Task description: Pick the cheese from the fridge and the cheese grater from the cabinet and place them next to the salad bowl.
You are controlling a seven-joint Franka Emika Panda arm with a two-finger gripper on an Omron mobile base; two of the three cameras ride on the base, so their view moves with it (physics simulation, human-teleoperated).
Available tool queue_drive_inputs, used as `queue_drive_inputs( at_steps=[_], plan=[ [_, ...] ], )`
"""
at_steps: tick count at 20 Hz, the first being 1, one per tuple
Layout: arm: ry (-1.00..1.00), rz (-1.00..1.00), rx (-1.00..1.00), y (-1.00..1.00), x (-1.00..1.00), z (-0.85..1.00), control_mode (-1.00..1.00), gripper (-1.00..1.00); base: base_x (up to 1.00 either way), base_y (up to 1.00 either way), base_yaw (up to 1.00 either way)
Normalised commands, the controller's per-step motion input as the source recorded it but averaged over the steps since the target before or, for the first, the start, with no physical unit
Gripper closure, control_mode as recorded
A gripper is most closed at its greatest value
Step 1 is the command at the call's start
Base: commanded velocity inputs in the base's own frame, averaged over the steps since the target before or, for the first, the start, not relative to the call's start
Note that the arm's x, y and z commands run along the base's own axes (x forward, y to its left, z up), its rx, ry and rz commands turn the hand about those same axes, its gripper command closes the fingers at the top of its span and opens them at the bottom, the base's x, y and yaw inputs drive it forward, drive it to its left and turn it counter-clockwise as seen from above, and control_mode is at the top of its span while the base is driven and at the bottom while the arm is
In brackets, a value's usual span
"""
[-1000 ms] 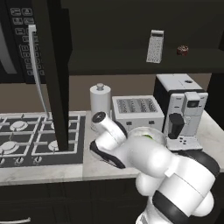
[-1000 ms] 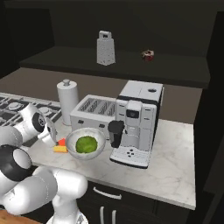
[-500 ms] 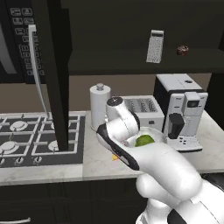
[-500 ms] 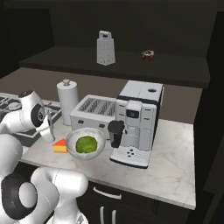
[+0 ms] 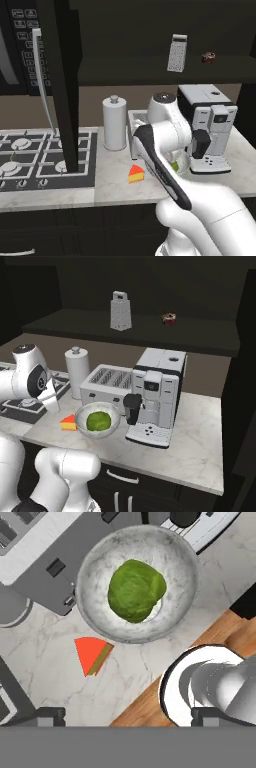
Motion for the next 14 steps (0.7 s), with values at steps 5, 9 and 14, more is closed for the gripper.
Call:
queue_drive_inputs(
  at_steps=[5,9,14],
  plan=[
    [0.01,0.24,0.00,-0.16,-0.78,0.82,-1.00,-1.00,0.00,0.00,0.00],
    [0.00,0.31,-0.05,-0.29,-0.60,0.65,-1.00,-1.00,0.00,0.00,0.00],
    [-0.23,0.38,-0.28,-0.48,-0.29,0.31,-1.00,-1.00,0.00,0.00,0.00]
  ],
)
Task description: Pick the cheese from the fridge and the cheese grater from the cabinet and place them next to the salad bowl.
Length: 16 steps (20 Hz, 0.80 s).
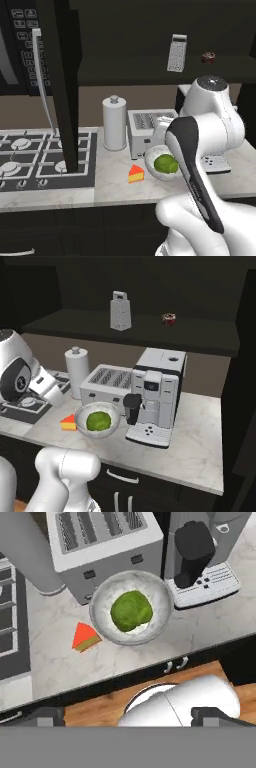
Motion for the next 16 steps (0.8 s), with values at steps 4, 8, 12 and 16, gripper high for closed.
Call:
queue_drive_inputs(
  at_steps=[4,8,12,16],
  plan=[
    [-0.42,0.51,-0.25,-0.66,-0.01,0.18,-1.00,-1.00,0.00,0.00,0.00],
    [-0.19,0.58,-0.17,-0.73,0.25,0.33,-1.00,-1.00,0.00,0.00,0.00],
    [0.01,0.38,-0.32,-0.37,0.02,0.84,-1.00,-1.00,0.00,0.00,0.00],
    [0.01,0.16,-0.12,-0.37,0.12,0.53,-1.00,-1.00,0.00,0.00,0.00]
  ],
)
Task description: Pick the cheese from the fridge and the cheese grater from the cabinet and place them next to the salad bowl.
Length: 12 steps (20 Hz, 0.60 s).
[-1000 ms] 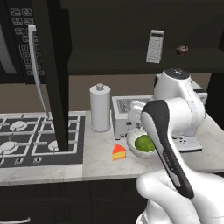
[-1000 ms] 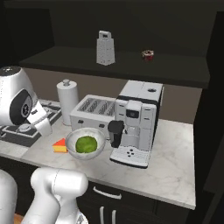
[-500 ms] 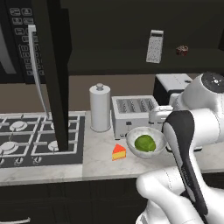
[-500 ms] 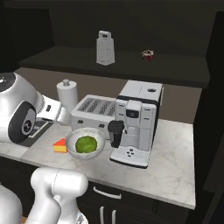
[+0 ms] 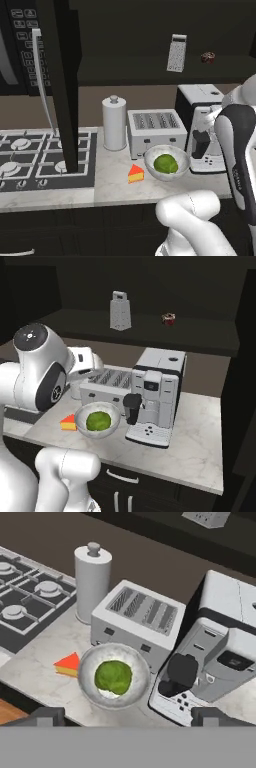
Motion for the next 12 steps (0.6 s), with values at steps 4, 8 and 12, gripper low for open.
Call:
queue_drive_inputs(
  at_steps=[4,8,12],
  plan=[
    [-0.19,0.05,0.00,-0.42,0.06,0.13,-1.00,-1.00,0.00,0.00,0.00],
    [-0.06,0.00,0.19,-0.42,0.18,0.00,-1.00,-1.00,0.00,0.00,0.00],
    [-0.03,0.03,0.07,-0.21,0.22,0.28,-1.00,-1.00,0.00,0.00,0.00]
  ],
)
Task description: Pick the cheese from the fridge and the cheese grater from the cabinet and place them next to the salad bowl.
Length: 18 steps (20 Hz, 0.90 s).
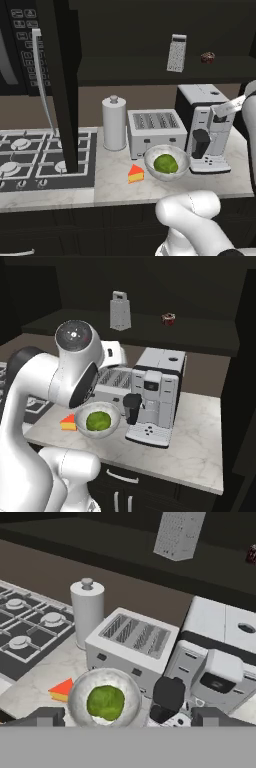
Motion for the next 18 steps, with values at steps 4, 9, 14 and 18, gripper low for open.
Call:
queue_drive_inputs(
  at_steps=[4,9,14,18],
  plan=[
    [-0.03,0.10,0.03,-0.12,0.29,0.51,-1.00,-1.00,0.00,0.00,0.00],
    [0.00,0.15,0.13,-0.17,0.37,0.49,-1.00,-1.00,0.00,0.00,0.00],
    [0.00,0.12,0.10,-0.14,0.54,0.31,-1.00,-1.00,0.00,0.00,0.00],
    [0.00,0.10,0.08,-0.09,0.79,0.16,-1.00,-1.00,0.00,0.00,0.00]
  ],
)
